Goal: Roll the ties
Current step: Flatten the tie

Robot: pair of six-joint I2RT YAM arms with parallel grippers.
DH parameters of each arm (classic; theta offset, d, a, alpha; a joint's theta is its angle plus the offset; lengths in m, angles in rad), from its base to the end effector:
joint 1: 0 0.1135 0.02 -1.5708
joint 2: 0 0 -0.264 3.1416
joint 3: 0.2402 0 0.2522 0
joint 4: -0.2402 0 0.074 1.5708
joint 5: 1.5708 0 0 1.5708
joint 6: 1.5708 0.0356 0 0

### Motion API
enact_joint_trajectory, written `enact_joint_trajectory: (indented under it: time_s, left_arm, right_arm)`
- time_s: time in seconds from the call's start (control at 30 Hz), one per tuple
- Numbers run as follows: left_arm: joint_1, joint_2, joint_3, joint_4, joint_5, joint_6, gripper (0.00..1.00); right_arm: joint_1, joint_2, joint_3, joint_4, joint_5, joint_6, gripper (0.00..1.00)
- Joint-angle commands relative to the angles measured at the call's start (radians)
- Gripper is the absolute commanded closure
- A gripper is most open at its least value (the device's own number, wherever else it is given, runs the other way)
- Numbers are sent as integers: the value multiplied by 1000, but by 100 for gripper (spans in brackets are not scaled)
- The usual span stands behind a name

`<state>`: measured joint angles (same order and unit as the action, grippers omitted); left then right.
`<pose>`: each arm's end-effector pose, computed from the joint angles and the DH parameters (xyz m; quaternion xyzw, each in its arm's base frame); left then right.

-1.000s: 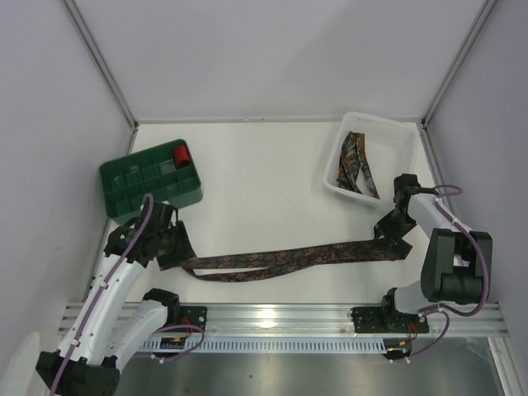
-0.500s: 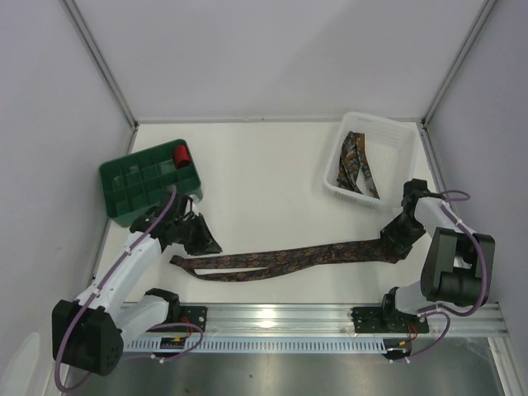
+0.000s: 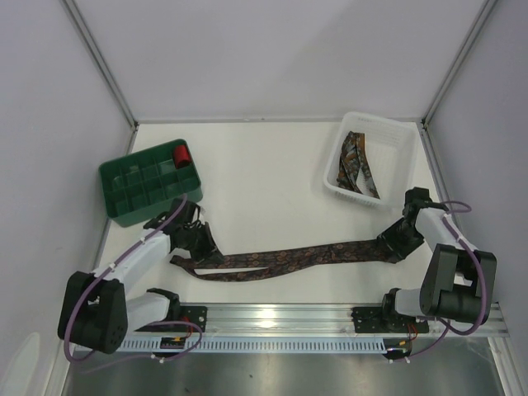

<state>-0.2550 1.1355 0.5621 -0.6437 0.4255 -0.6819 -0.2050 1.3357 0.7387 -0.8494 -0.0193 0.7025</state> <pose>0.1742 -0.0606 0.1706 -0.1675 0.9482 -0.2631 0.0596 0.2042 -0.0418 0.1734 0.4369 0.8973 0.0246 0.0579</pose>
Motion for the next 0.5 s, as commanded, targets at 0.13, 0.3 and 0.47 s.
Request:
enact_joint_trajectory:
  time_s: [0.13, 0.3, 0.47]
  left_arm:
    - [-4, 95, 16, 79, -18, -11, 99]
    - [-4, 159, 27, 98, -56, -11, 99]
    - [-4, 214, 27, 107, -56, -10, 100]
  right_arm:
    - [12, 25, -21, 44, -51, 31, 50]
    - [15, 25, -21, 39, -19, 64, 49]
    - [13, 65, -25, 67, -8, 69, 51]
